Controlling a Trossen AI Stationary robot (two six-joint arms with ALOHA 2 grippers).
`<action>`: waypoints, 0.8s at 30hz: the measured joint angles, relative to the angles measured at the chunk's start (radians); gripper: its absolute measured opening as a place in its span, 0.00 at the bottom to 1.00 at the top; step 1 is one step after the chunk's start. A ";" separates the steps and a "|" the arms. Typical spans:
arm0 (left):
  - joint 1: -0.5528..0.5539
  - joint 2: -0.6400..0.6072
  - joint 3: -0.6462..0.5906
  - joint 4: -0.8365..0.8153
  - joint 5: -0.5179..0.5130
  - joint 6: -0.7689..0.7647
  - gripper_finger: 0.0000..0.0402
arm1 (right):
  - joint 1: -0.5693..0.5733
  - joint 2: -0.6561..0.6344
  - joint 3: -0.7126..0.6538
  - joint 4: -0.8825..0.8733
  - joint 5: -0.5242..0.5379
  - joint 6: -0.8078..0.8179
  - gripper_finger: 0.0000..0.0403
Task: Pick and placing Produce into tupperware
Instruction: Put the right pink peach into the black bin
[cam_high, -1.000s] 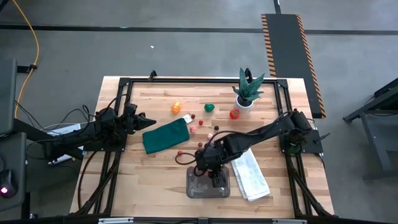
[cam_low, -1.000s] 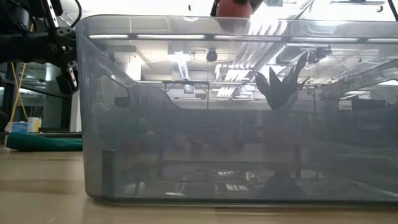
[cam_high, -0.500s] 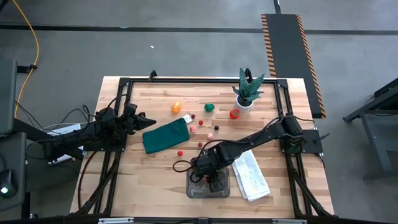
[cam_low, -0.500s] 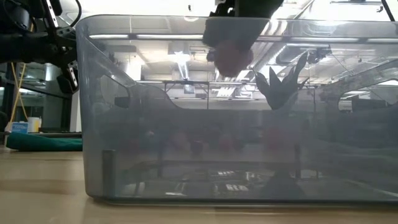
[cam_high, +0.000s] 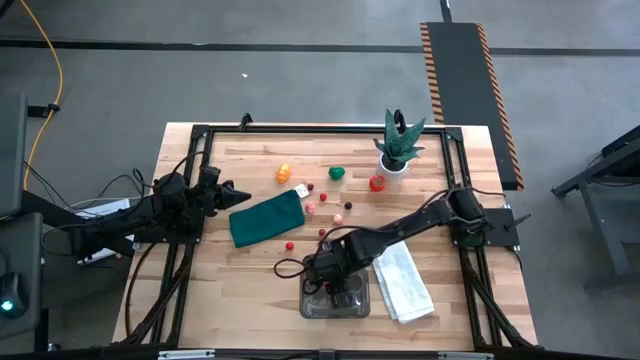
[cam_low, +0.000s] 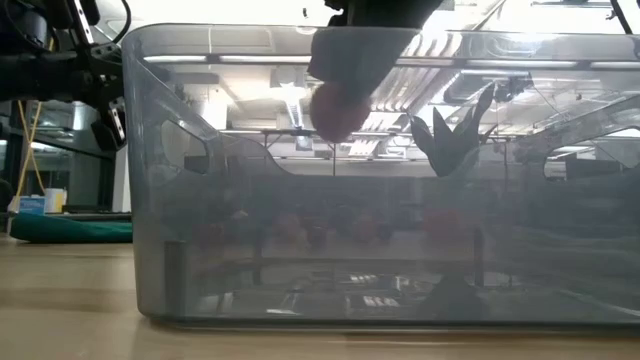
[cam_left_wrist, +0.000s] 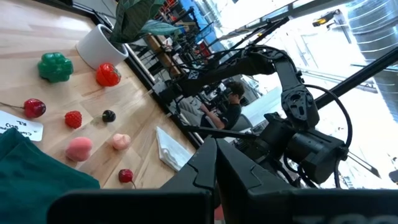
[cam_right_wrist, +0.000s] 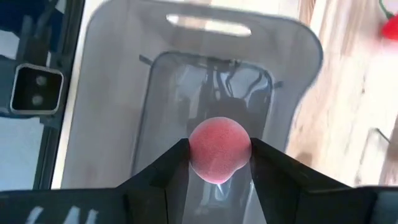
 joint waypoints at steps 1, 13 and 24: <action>0.000 0.000 0.000 0.000 0.006 0.000 0.00 | 0.000 0.004 0.000 0.005 0.000 0.000 0.36; 0.000 0.000 0.000 0.006 0.058 -0.003 0.00 | -0.003 0.047 -0.001 0.073 -0.001 -0.025 0.36; 0.000 0.000 0.000 0.006 0.058 -0.003 0.00 | -0.016 0.061 -0.001 0.122 -0.001 -0.052 0.36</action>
